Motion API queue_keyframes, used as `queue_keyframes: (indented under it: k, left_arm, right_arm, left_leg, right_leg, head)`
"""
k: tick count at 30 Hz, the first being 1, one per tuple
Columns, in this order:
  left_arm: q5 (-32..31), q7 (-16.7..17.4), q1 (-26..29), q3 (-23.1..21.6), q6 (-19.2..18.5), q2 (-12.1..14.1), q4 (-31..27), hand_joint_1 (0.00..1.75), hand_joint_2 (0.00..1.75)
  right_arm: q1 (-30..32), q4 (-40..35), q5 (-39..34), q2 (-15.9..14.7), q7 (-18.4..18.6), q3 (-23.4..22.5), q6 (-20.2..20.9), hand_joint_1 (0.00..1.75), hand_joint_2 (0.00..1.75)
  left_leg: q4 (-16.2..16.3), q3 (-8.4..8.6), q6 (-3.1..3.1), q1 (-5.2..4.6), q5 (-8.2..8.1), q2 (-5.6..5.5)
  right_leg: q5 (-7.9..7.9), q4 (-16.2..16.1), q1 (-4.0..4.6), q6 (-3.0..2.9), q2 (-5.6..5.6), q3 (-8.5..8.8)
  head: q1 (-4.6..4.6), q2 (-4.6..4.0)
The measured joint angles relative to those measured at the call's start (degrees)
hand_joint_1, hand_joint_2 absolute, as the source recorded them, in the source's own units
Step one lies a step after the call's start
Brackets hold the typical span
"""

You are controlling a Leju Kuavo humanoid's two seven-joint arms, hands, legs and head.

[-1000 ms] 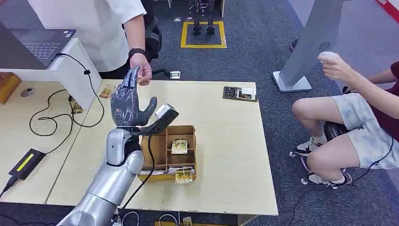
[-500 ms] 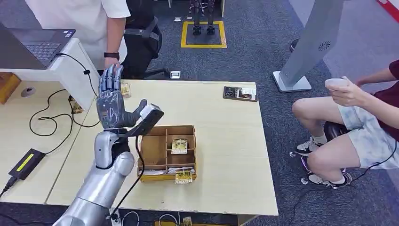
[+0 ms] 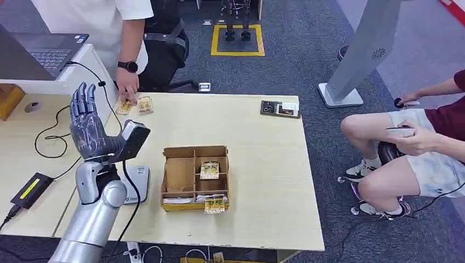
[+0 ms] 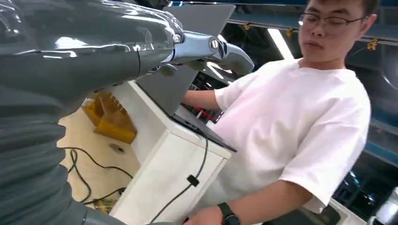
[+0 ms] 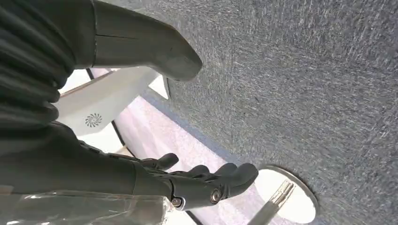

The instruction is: Pass the card to the sensor for recognition and then transmit it.

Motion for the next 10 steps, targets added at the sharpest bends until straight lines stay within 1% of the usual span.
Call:
queue_keyframes:
  k: [3,10]
  left_arm:
    - [0.7,0.2,0.4,1.1,0.0,0.5,0.0,0.00,1.75]
    - [1.3,0.2,0.5,1.5,0.0,0.7,0.0,0.00,1.75]
  right_arm:
    - [-0.1,-0.1,0.0,0.0,-0.5,-0.4,-0.1,0.00,1.75]
    - [-0.1,-0.2,0.0,0.0,-0.5,-0.5,-0.1,0.00,1.75]
  left_leg:
    - [0.0,0.00,0.00,0.00,0.00,0.00]
    - [0.0,0.00,0.00,0.00,0.00,0.01]
  right_leg:
    - [0.00,0.0,0.00,0.00,0.00,0.00]
    - [0.00,0.0,0.00,0.00,0.01,0.00]
  head:
    - [0.00,0.00]
    - [0.00,0.00]
